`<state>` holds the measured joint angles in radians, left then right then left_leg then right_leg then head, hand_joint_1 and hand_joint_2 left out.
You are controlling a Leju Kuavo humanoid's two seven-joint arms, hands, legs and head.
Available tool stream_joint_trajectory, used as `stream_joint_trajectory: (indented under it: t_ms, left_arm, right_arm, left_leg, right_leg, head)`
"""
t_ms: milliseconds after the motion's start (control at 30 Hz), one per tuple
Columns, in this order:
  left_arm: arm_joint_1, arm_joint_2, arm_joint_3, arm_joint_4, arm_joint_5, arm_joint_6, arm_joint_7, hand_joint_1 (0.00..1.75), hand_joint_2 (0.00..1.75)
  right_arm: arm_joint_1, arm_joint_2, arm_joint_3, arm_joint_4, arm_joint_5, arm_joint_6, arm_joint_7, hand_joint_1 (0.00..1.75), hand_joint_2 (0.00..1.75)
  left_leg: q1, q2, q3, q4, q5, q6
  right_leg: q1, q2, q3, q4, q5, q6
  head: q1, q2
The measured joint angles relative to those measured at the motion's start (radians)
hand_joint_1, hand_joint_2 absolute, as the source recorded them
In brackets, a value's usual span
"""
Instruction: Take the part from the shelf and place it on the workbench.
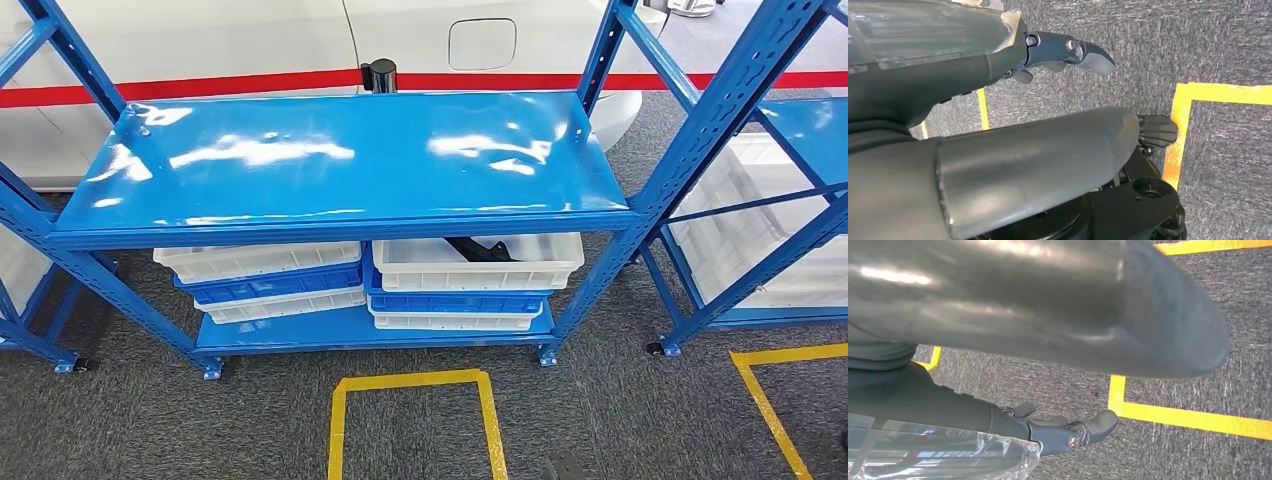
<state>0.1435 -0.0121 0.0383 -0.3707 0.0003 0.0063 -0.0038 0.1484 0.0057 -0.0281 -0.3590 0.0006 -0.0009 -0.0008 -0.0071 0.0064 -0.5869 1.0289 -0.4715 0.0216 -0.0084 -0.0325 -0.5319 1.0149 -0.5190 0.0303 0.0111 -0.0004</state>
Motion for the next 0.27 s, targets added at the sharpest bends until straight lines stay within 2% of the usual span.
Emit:
stream_joint_trajectory:
  t_ms: [267]
  left_arm:
    - [0.001,0.003,-0.009,0.000,0.000,0.000,0.000,0.00,0.00]
  right_arm:
    - [0.001,-0.002,0.006,-0.004,-0.001,0.000,0.000,0.00,0.00]
  left_leg:
    - [0.000,0.000,0.000,0.000,0.000,0.000]
  right_leg:
    - [0.000,0.000,0.000,0.000,0.000,0.000]
  head:
    - [0.000,0.000]
